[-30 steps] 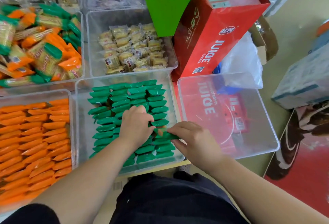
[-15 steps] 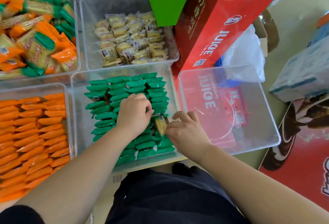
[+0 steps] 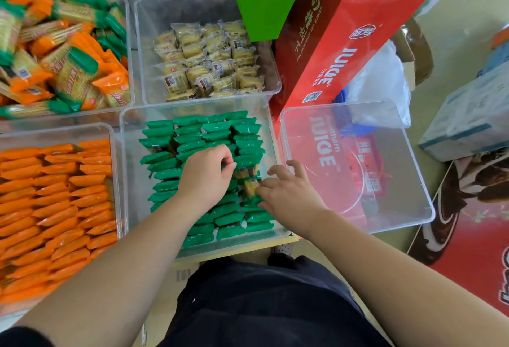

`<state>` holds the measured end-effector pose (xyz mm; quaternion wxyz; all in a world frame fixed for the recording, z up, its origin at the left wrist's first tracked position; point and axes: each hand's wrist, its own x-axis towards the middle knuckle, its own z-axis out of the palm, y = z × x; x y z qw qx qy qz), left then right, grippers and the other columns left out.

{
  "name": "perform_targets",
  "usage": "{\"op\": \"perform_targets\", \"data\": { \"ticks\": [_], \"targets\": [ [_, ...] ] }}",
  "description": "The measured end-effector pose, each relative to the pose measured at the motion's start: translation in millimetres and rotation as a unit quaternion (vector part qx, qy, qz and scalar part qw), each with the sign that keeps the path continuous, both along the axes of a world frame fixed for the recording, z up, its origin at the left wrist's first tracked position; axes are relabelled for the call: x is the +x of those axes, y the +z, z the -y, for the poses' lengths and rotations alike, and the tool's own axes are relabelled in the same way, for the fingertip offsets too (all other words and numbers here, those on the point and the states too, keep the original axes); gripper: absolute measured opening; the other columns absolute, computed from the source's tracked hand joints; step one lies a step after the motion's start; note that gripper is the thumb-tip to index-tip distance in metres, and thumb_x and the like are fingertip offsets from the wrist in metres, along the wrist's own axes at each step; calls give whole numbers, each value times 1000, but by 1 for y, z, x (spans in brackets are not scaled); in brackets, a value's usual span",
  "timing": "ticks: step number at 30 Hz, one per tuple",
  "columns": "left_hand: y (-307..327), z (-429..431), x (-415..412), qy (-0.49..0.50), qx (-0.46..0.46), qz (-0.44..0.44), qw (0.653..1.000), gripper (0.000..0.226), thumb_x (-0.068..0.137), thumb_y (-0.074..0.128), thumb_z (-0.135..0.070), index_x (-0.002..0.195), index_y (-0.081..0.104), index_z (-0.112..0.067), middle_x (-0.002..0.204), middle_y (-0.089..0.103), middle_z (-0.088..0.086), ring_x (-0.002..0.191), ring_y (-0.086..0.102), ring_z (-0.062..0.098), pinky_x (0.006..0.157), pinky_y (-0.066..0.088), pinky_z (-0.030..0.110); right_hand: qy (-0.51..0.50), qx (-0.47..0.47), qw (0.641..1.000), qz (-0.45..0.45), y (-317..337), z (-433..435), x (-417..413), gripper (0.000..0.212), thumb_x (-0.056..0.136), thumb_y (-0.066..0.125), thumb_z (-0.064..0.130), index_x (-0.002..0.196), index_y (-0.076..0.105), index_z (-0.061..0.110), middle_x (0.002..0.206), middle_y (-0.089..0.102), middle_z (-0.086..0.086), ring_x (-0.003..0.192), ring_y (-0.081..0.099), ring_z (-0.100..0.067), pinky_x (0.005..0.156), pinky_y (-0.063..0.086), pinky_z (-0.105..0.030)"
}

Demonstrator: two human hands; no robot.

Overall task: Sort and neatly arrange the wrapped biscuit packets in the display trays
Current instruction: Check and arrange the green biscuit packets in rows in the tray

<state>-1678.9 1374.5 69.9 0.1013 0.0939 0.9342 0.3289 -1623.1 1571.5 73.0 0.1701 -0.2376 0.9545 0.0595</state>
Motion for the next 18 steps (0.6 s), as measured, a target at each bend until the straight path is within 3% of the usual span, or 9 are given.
{"op": "perform_targets", "data": {
  "ticks": [4, 9, 13, 18],
  "targets": [
    [15, 3, 0, 17, 33, -23, 999, 13, 94, 67, -19, 83, 62, -14, 70, 60, -4, 49, 45, 11, 53, 36, 31, -12, 36, 999, 31, 2, 10, -14, 19, 99, 55, 39, 105, 71, 29, 106, 69, 13, 133, 37, -27, 112, 8, -57],
    [39, 26, 10, 69, 52, -50, 995, 11, 92, 69, -18, 83, 64, -14, 71, 63, -5, 49, 45, 7, 53, 38, 23, -41, 62, 997, 34, -6, 22, -19, 12, 95, 62, 30, 102, 72, 32, 102, 69, 13, 128, 37, -28, 108, 13, -56],
    [47, 52, 32, 148, 85, -23, 985, 8, 92, 68, -21, 85, 66, -19, 78, 62, -14, 66, 56, 7, 60, 43, 25, -69, 72, 995, 13, -11, 30, -21, 12, 92, 66, 28, 101, 72, 30, 105, 66, 5, 124, 40, -29, 109, 15, -57],
    [45, 65, 60, 188, 114, 20, 975, 13, 92, 69, -21, 80, 64, -24, 66, 60, -6, 57, 50, 10, 54, 38, 28, -81, 59, 995, -7, -14, 29, -19, 14, 95, 63, 33, 105, 71, 27, 110, 66, 4, 127, 39, -27, 113, 12, -57]
  ]
}}
